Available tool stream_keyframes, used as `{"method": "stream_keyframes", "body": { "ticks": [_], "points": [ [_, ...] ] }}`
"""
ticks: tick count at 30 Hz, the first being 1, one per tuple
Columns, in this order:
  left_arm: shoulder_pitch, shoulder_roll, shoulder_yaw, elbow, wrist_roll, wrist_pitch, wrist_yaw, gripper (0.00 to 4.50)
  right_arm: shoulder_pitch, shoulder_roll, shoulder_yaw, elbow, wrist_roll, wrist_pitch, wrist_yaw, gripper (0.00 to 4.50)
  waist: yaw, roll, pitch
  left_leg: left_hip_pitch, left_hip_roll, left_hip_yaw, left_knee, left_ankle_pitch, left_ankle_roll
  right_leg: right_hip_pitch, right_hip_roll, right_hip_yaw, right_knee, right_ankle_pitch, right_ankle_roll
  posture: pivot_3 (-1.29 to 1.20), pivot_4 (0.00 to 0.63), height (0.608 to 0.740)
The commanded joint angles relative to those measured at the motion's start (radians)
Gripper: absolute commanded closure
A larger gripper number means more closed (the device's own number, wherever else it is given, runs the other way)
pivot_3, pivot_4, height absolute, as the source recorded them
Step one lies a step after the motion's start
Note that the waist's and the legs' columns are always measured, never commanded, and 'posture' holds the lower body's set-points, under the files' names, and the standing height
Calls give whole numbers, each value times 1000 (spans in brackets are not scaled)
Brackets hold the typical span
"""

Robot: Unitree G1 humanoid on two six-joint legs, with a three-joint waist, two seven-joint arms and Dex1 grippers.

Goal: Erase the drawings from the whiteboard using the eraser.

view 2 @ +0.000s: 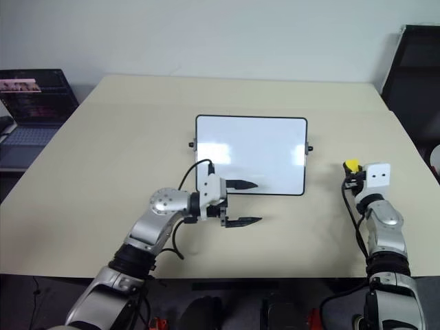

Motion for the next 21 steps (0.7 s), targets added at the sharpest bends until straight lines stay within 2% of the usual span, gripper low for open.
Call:
{"method": "stream_keyframes", "body": {
  "ticks": [1,2,7,21],
  "points": [
    [-13,-6,-5,-46,-2,-6,-1,0,-29,-21,-17,-11,21,21,7,2813,0,0,0,0,0,0,0,0,0,0,0,0,0,0,0,0,150,740],
    [-13,-6,-4,-46,-2,-6,0,0,-31,-24,-16,-12,19,21,4,2596,0,0,0,0,0,0,0,0,0,0,0,0,0,0,0,0,150,740],
    [-11,-5,-4,-49,-2,-3,2,0,-42,-27,-18,-32,15,35,-13,822,0,0,0,0,0,0,0,0,0,0,0,0,0,0,0,0,150,740],
    [-13,-5,-5,-47,-3,0,-3,0,-15,-1,-16,-218,42,154,-48,822,1,0,0,0,0,0,0,0,0,0,0,0,0,0,0,0,150,740]
  ]
}}
